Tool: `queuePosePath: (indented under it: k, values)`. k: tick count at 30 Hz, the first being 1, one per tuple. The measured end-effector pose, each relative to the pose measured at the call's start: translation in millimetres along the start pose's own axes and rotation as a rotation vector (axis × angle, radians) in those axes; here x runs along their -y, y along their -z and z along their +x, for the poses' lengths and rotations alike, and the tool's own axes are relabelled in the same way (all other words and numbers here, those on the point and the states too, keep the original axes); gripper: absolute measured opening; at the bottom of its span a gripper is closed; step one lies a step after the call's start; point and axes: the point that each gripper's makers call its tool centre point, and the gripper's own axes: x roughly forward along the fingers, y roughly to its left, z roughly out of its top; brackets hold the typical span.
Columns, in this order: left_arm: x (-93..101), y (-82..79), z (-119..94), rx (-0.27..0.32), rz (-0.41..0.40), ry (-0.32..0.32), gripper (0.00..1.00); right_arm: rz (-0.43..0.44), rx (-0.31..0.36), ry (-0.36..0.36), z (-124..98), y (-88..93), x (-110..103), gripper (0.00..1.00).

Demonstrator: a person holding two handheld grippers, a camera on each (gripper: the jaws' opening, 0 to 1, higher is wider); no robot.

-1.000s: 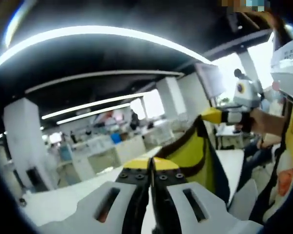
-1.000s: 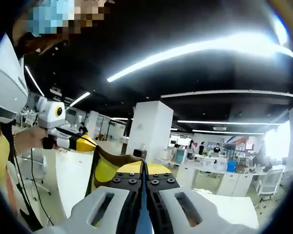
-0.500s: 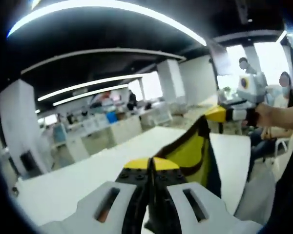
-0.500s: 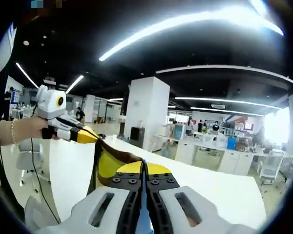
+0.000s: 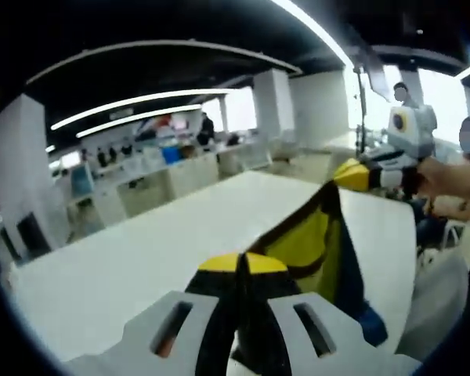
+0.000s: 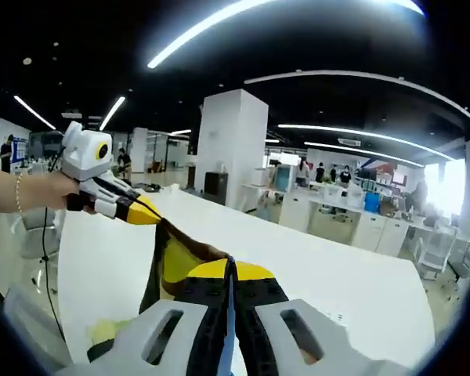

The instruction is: Fold the garment on the visible template until the final outline fits inside the template.

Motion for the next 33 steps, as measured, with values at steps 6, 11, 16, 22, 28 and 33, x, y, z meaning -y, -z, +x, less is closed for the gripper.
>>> queuePosePath:
  k: [6, 11, 16, 22, 28, 33]
  values:
    - [-9.1, 22.9, 30, -0.039, -0.038, 0.01, 0.0, 0.022, -0.045, 0.014, 23, 27.7, 17, 0.01]
    - [-20.4, 41.4, 55, -0.073, -0.069, 0.014, 0.0, 0.032, -0.088, 0.015, 47, 50.7, 33, 0.01]
    - [-30.8, 59.2, 75, -0.112, -0.101, 0.013, 0.0, 0.034, -0.136, 0.01, 69, 74.5, 45, 0.01]
    - [-43.2, 82.0, 102, -0.164, -0.124, 0.017, 0.0, 0.038, -0.197, 0.001, 91, 104.9, 55, 0.01]
    - [-57.7, 103.0, 127, -0.208, -0.169, 0.005, 0.0, 0.076, -0.262, 0.006, 114, 136.7, 69, 0.01]
    - [-65.9, 115.3, 148, -0.231, -0.221, -0.006, 0.0, 0.084, -0.31, 0.017, 131, 157.4, 80, 0.01]
